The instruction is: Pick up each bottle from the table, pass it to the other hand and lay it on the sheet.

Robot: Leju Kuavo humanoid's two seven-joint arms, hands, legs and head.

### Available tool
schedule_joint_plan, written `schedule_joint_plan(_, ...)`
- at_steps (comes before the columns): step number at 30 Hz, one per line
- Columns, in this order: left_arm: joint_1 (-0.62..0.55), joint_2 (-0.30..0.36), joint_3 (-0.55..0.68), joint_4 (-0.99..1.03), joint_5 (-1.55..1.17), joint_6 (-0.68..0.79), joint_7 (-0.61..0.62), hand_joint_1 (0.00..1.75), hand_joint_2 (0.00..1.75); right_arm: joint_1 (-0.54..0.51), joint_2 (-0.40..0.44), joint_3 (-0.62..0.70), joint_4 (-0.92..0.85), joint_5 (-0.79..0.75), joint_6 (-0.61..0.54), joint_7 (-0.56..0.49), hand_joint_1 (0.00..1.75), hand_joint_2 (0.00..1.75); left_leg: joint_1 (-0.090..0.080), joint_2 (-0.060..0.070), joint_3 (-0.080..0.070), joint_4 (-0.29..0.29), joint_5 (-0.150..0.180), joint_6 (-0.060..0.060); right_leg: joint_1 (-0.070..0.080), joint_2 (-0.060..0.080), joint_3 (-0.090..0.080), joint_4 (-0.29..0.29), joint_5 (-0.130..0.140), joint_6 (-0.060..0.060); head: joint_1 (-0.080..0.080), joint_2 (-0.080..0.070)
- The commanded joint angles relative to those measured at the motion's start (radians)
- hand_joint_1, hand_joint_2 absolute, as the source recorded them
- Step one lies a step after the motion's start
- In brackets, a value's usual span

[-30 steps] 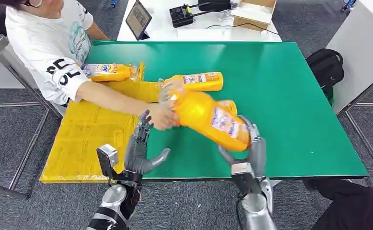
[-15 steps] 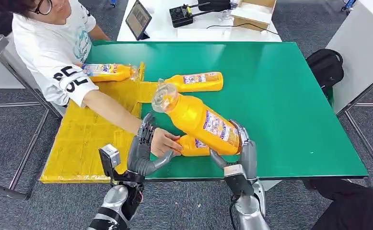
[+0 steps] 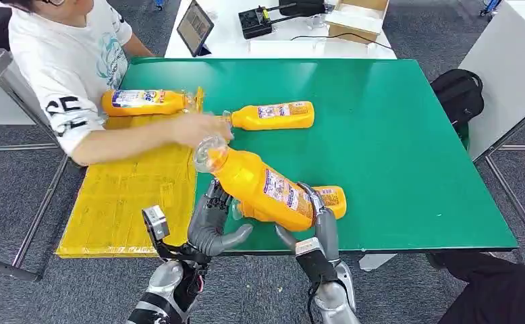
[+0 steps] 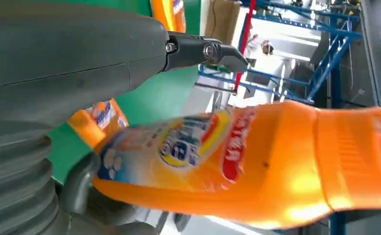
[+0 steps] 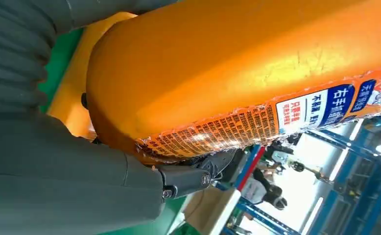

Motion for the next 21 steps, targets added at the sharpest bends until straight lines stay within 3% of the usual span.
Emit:
schedule_joint_plan(1, -0.008, -0.007, -0.023, 0.062, 0.047, -0.09, 0.0, 0.0, 1.75, -0.046, -0.002, -0.001, 0.203, 0.062, 0.004, -0.034, 1.75, 1.75, 0.0, 0.001, 0.008, -0.002, -0.002, 0.001, 0.001, 0.0, 0.008, -0.002, -0.002, -0.003, 0.0, 0.0)
schedule_joint_plan(8, -0.019, -0.009, -0.035, 0.079, 0.067, -0.118, 0.012, 0.0, 1.75, -0.075, -0.004, 0.035, 0.289, 0.041, -0.049, -0.034, 1.75, 1.75, 0.0, 0.001, 0.007, -0.001, -0.002, 0.001, 0.001, 0.0, 0.007, -0.002, -0.001, -0.003, 0.0, 0.0)
schedule_joint_plan(15, -0.066, -0.017, -0.039, 0.16, 0.047, -0.065, 0.021, 0.0, 1.75, -0.12, 0.034, 0.154, 0.458, 0.184, -0.137, -0.034, 1.75, 1.75, 0.001, 0.002, 0.005, -0.001, -0.001, 0.001, 0.001, 0.001, 0.005, -0.001, -0.001, -0.003, 0.0, 0.0)
schedule_joint_plan(21, -0.074, -0.018, -0.038, 0.174, 0.046, -0.06, 0.025, 0.0, 1.75, -0.119, 0.043, 0.168, 0.473, 0.188, -0.141, -0.034, 1.75, 1.75, 0.001, 0.0, 0.003, -0.001, -0.001, 0.001, 0.001, -0.001, 0.003, -0.001, -0.001, -0.002, 0.0, 0.0)
